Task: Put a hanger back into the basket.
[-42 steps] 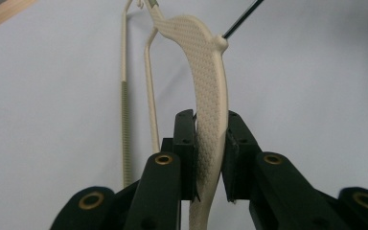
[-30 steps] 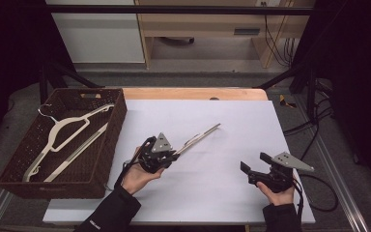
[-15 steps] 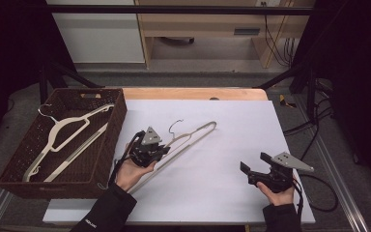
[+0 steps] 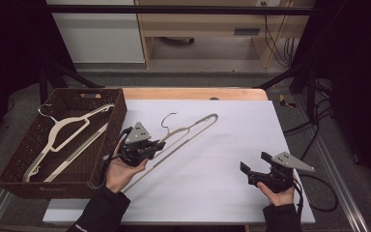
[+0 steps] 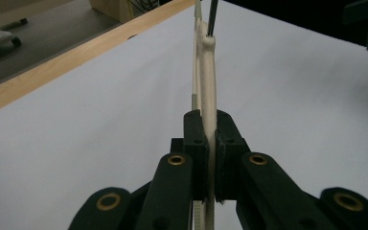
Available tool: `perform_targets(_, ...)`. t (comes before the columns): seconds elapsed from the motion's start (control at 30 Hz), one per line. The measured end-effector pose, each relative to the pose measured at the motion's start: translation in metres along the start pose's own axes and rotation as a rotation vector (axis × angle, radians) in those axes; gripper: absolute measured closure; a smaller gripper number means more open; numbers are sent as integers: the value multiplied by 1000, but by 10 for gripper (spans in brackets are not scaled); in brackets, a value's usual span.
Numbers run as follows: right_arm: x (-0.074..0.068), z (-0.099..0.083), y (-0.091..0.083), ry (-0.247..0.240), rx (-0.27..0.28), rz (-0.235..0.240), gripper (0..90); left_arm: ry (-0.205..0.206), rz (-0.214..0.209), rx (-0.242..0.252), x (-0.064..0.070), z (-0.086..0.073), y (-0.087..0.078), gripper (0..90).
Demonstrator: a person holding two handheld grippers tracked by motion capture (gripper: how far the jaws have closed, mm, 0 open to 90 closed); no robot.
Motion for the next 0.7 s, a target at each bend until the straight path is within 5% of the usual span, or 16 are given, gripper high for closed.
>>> perform_targets(0.37, -2, 7, -4, -24, 22, 10, 71, 25, -32, 44, 11, 21, -33, 861)
perform_targets(0.7, -1, 9, -6, -33, 29, 7, 64, 53, -64, 57, 7, 48, -72, 860)
Point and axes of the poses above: each handheld gripper's, and its own axes: y roughly forward along the jaws, z roughly out of its top, x roughly to its right, the point moved 9 cm from there along y, roughly forward along the jaws, and after that the axes turned 14 degrees about -y, right-handed, at the moved point
